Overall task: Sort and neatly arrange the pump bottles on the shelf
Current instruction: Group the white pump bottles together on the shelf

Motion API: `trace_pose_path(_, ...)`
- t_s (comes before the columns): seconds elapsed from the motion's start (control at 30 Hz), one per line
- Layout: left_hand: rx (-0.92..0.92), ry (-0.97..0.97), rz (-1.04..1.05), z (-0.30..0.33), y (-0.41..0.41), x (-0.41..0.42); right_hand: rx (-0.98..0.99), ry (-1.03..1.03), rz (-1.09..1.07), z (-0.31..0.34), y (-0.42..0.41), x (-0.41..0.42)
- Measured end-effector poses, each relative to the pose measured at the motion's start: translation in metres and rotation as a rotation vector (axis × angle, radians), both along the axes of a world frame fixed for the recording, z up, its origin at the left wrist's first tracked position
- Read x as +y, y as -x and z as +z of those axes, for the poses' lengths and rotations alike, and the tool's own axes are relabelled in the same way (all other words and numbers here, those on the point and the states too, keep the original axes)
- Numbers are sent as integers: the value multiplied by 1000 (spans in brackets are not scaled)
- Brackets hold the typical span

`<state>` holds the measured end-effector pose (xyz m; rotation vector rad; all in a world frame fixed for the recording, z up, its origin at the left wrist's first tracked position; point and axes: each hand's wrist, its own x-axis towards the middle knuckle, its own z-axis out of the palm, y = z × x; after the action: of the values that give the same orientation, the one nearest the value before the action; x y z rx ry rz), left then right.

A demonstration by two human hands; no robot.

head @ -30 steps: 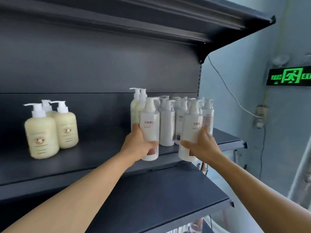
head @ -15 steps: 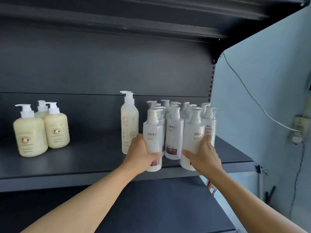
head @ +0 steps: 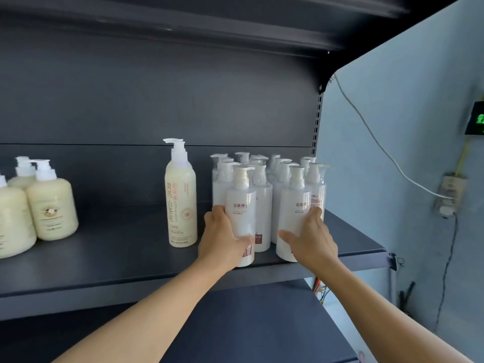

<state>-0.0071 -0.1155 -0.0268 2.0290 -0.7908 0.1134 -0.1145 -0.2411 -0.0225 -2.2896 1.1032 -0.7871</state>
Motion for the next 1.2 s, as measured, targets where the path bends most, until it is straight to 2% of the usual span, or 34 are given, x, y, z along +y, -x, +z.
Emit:
trace_pose_path(0.37, -36, -26, 21, -6, -16, -20, -56, 79, -31, -6, -17, -7)
trace_pose_path(0.53, -84, 55, 3, -11, -17, -19, -112, 111, -59, -14, -19, -12)
trace_pose_path(0.6, -99, 68, 17, -16, -16, -15, -37, 118, -43, -21, -15, -13)
trace_pose_path(0.7, -118, -55, 21, -27, -16, -10, 71, 129, -1, -29, -9, -17)
trace_pose_path(0.93, -166, -127, 32, -26, -15, -11, 99, 154, 10, -28, -10, -18)
trace_pose_path(1.2, -255, -321, 74, -19, -10, -4, 391, 399, -10, -17, 6, -12)
